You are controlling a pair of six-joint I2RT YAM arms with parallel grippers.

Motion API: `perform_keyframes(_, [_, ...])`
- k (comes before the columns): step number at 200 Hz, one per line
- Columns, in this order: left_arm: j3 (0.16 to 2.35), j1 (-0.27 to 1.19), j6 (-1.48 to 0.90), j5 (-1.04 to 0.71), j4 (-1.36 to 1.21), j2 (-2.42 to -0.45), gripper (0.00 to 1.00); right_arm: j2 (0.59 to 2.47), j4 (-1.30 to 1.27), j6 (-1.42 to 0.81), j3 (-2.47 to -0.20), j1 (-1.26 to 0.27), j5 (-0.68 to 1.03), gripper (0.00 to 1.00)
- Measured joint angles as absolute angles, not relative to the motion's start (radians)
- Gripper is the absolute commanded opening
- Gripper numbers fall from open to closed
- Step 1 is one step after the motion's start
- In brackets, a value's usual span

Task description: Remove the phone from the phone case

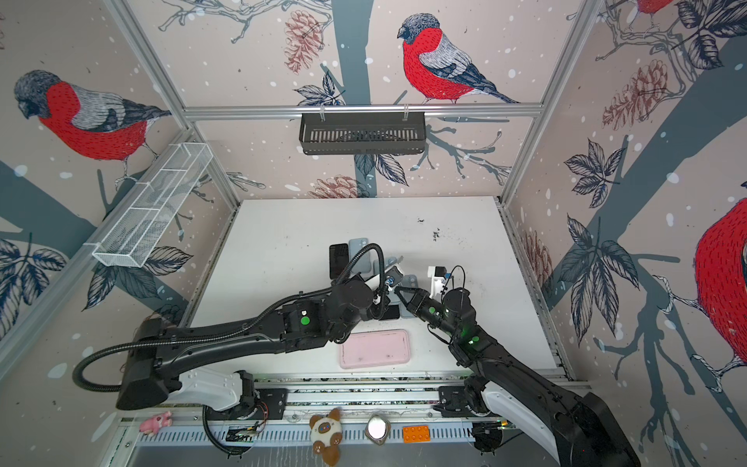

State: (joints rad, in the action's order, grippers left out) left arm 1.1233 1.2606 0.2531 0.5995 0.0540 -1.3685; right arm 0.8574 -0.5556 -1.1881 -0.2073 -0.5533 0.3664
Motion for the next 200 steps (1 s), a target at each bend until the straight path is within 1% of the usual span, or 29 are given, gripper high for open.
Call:
perform_keyframes(45, [1.092,1.261,0.307,0.568,0.027,-1.317,0.00,0.926,-0.575,-1.177,-0.207,-0.455,0.390,0.00])
perform_keyframes(78, [1.081,1.235,0.342,0.612,0.009,-1.340,0.00,1.007,-0.527,-1.126,-0.300,-0.367,0.417,0.00])
perform_keyframes(95, [1.081,1.200,0.350,0.655,-0.015,-1.398,0.00,1.058,-0.491,-1.082,-0.359,-0.309,0.428,0.00])
perform_keyframes(141, [1.107,1.106,0.408,0.688,-0.083,-1.591,0.00,1.221,-0.381,-0.977,-0.497,-0.172,0.508,0.00])
perform_keyframes(200, [1.275,1.045,0.533,0.673,-0.147,-1.883,0.00,1.429,-0.291,-0.865,-0.662,-0.128,0.594,0.00])
